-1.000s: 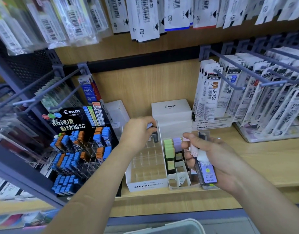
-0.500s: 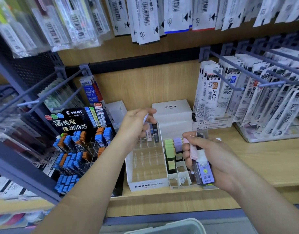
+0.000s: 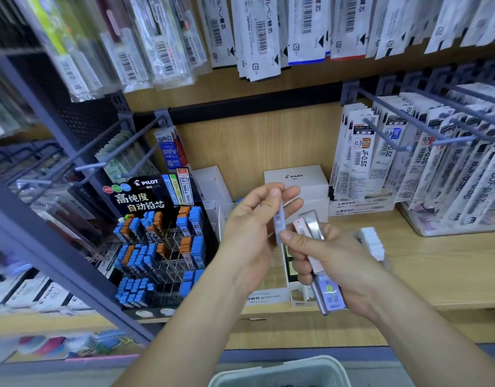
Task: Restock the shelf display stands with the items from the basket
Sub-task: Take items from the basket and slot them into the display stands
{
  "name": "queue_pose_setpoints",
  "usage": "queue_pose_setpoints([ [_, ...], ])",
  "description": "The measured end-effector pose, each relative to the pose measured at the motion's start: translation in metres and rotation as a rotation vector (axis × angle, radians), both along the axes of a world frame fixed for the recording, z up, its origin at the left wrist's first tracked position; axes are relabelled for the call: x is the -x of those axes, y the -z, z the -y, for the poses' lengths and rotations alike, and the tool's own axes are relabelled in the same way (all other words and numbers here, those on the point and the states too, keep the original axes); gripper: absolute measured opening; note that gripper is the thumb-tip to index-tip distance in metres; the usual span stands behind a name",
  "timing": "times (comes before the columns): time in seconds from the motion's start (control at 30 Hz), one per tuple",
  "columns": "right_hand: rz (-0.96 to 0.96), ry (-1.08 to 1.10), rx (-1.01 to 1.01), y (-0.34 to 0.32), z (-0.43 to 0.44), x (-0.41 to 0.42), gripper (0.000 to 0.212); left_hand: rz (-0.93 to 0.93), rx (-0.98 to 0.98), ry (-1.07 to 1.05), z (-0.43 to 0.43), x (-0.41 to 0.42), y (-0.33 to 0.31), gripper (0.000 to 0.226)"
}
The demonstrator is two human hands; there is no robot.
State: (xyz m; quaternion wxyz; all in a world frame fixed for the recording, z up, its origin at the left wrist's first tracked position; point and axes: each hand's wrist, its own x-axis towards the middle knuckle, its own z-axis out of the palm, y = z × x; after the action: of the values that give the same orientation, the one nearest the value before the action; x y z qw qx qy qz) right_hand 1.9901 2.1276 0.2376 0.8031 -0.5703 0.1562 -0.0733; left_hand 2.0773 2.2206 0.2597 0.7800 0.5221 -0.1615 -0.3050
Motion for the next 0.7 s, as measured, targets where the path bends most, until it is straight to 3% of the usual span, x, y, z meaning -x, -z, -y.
queue_pose_setpoints([
  [0.23,0.001,0.098,-0.039,-0.002,-0.003,0.0,0.016,0.064,-0.171,0.065,-0.02,-0.006,0.009,0.028],
  [0.4,-0.04,0.121,-0.009,0.0,-0.001,0.0,0.018,0.176,-0.257,0.059,-0.027,-0.008,0.01,0.022],
  [0.53,-0.074,0.144,-0.108,-0.004,0.007,0.002,0.034,0.422,-0.34,0.003,-0.031,-0.011,0.003,0.012],
  [0.7,-0.1,0.011,-0.129,-0.01,0.01,0.008,0.028,0.604,-0.395,0.012,-0.037,-0.013,-0.002,0.021],
])
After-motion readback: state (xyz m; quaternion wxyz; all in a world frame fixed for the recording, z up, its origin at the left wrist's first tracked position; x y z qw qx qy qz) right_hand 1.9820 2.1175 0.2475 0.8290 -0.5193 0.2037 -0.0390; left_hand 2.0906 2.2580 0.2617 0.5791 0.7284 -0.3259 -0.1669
